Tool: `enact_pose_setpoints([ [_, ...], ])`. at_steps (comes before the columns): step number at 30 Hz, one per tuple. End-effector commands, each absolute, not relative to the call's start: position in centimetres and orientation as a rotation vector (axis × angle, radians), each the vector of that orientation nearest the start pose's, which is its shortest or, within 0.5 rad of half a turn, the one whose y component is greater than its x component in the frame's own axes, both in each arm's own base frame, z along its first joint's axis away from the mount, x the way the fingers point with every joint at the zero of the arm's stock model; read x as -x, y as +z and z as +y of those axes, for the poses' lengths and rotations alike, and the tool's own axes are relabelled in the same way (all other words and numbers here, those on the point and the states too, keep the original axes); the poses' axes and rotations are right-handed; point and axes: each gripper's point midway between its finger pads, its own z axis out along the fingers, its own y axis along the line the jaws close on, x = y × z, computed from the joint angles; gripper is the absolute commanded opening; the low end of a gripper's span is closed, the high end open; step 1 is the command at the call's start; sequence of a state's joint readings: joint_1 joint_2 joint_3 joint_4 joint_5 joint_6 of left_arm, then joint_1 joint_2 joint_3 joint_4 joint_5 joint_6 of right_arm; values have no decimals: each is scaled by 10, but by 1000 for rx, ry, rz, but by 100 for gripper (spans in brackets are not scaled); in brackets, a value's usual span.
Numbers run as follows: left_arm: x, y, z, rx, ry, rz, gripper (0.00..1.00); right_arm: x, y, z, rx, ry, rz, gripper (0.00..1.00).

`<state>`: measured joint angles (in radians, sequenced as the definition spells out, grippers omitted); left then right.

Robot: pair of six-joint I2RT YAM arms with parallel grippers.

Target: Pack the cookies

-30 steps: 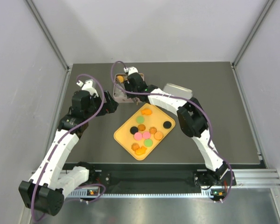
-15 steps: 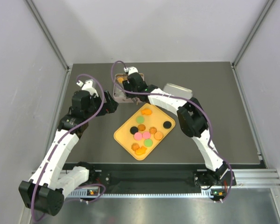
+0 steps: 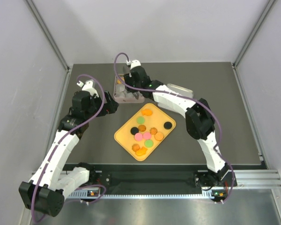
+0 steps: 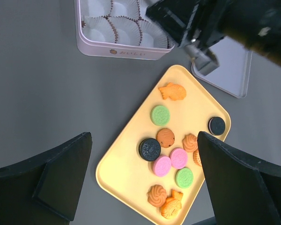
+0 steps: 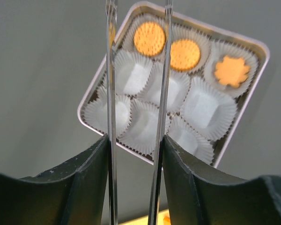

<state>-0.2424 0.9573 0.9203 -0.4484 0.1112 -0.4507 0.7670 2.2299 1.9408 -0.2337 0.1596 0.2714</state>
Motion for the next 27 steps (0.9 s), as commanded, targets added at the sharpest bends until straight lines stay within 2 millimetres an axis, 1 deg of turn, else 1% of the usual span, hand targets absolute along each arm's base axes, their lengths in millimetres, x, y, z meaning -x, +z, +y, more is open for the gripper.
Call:
enact_pose_setpoints([
  [1,-303,246,-109,157,-539,2024,99,-470,265,414,355,544,1887,46],
  [2,-303,247,-109,158,-538,2022,99,-466,273,409,354,539,1883,45],
  [3,-303,247,-109,159,-537,2022,99,-462,274,404,354,532,1896,45],
  [4,-303,247,-107,163,-531,2023,99,-458,269,399,357,522,1916,45],
  [5,-303,246,-107,162,-528,2022,99,-451,284,391,351,524,1902,44],
  [6,-304,246,-107,164,-525,2023,99,-445,284,384,350,516,1918,44],
  [7,-304,245,-107,166,-523,2025,99,-437,272,378,361,502,1952,44],
  [8,-304,245,-106,166,-523,2025,99,-426,290,368,354,512,1935,44],
  [9,-304,246,-106,166,-523,2025,99,-418,290,360,353,507,1947,44],
  [10,-305,245,-106,168,-523,2029,99,-407,271,350,368,481,2003,44],
  [11,-305,245,-107,167,-525,2028,99,-393,290,338,364,500,1983,44],
  [12,-304,245,-107,167,-525,2029,99,-382,288,333,376,510,1997,44],
  [13,-304,245,-106,168,-524,2028,99,-368,267,321,395,483,2067,44],
  [14,-305,245,-106,169,-522,2026,99,-352,279,312,400,508,2054,44],
  [15,-304,245,-106,169,-522,2026,99,-342,276,305,406,505,2070,44],
  [16,-304,244,-106,168,-523,2029,99,-328,256,294,417,489,2125,44],
  [17,-305,244,-106,170,-522,2030,99,-312,264,281,415,498,2127,45],
  [18,-305,244,-107,168,-525,2032,99,-302,259,272,419,487,2150,45],
  [19,-304,244,-107,167,-526,2031,99,-290,241,262,419,464,2197,45],
  [20,-304,243,-107,166,-528,2033,99,-276,243,247,411,454,2213,45],
  [23,-304,242,-108,166,-535,2036,99,-248,224,218,381,411,2282,46],
  [24,-304,243,-108,166,-536,2034,99,-239,215,209,377,388,2321,46],
  [25,-304,243,-109,166,-539,2036,99,-229,199,201,365,370,2368,46],
  [26,-303,243,-109,162,-544,2035,99,-222,199,196,357,378,2373,46],
  [27,-303,243,-109,163,-543,2034,99,-214,191,189,358,361,2410,46],
])
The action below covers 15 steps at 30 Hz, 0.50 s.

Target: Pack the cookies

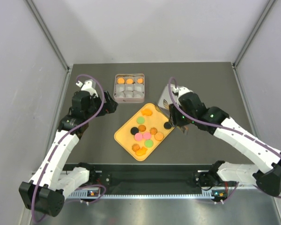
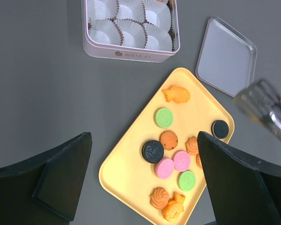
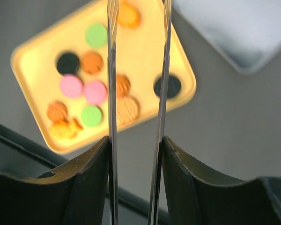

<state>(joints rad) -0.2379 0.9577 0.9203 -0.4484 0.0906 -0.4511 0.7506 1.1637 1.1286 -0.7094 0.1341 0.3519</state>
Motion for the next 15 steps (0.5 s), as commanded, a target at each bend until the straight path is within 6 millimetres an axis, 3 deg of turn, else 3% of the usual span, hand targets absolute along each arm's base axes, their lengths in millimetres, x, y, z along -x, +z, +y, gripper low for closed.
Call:
enact_pose_setpoints([
  [1,-303,244,-110,161,-546,2032,99,-208,184,186,348,356,2438,46],
  [9,-303,242,-110,158,-547,2039,99,-182,167,163,334,312,2519,48],
  [15,-303,242,-109,160,-544,2037,99,-175,150,165,365,318,2570,47],
])
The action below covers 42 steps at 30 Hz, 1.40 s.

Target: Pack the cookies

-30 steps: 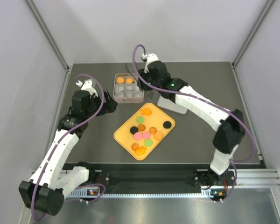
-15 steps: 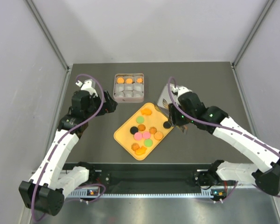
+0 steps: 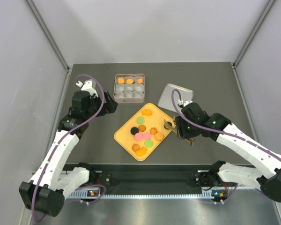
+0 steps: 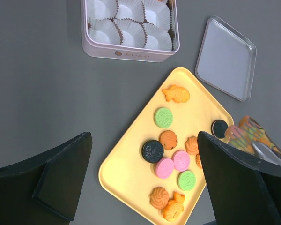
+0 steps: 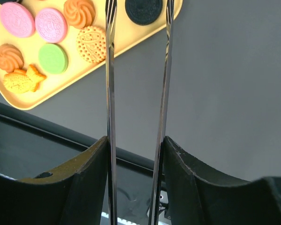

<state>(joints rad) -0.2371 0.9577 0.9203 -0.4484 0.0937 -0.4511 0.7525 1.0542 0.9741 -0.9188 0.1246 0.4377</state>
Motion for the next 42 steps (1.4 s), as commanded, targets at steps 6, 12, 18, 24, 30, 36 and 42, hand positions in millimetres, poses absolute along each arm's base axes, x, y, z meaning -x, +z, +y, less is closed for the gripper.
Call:
enact_pose_setpoints([
  [6,-302,241,-111,158,-554,2043,99,-176,143,169,372,332,2572,48],
  [12,-302,242,-110,163,-550,2038,99,-182,139,174,383,328,2569,48],
  [18,-302,242,-110,160,-547,2036,99,-184,132,175,396,310,2584,48],
  [24,-302,243,-109,162,-544,2035,99,-186,127,177,401,302,2590,48],
  [30,-302,242,-109,162,-541,2038,99,-188,125,176,411,287,2590,48],
  [36,-302,243,-109,160,-541,2035,99,-189,123,178,429,280,2605,48],
  [42,-302,241,-109,159,-543,2040,99,-190,126,178,469,255,2624,47],
])
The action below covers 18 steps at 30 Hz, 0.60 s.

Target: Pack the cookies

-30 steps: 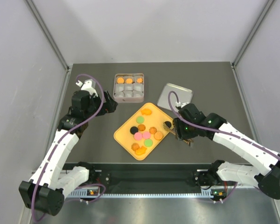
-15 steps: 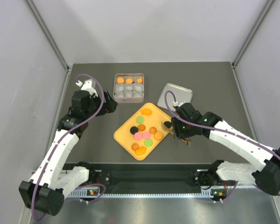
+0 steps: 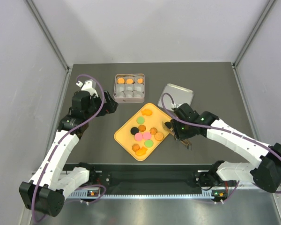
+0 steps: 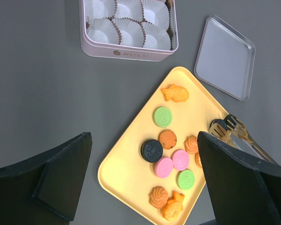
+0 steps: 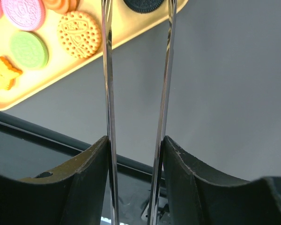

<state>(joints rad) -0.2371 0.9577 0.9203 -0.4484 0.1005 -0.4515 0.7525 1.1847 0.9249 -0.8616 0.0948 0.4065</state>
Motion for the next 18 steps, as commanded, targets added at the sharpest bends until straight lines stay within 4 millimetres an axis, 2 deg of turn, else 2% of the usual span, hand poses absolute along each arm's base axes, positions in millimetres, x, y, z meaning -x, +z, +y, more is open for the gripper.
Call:
enact_pose_setpoints([
  [1,-302,242,-110,157,-546,2039,99,-187,125,178,479,253,2639,47],
  [18,-302,243,-110,155,-545,2039,99,-192,141,189,559,273,2663,43],
])
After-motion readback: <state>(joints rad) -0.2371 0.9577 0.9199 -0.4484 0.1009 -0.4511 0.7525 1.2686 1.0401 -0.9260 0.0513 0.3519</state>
